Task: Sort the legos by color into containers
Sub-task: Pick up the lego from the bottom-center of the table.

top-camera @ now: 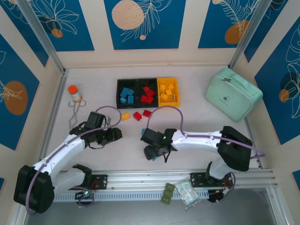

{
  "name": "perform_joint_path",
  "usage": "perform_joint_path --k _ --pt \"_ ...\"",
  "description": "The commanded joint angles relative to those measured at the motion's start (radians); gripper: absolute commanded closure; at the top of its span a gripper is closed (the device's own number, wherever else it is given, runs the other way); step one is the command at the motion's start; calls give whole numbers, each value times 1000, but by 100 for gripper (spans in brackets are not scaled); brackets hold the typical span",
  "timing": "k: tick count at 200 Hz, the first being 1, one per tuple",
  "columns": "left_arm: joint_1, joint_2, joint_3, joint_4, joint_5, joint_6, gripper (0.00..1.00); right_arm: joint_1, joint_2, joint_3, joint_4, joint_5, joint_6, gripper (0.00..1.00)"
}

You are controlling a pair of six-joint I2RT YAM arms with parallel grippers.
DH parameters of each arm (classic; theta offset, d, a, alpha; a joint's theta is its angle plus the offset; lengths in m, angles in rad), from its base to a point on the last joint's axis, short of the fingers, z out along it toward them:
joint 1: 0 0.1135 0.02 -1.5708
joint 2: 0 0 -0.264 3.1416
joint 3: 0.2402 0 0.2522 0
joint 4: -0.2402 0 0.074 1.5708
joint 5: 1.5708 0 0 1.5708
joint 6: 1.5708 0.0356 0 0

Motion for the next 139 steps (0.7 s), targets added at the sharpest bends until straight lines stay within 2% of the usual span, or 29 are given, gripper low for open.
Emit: perform_joint_path --k 1,31,89,109,139 --pt "-6 -23 -24 -18 13 -28 40 27 62 56 -40 45 -19 33" --pt "-6 -5 -31 1 10 -32 40 50 136 106 -67 67 -31 38" --pt "-6 29 -51 40 23 -56 40 66 197 154 -92 94 -33 67" --pt "-6 17 -58 46 22 -62 40 62 185 177 -103 104 -51 72" --pt "-6 -5 -57 43 12 -73 40 25 149 236 -106 96 -92 73"
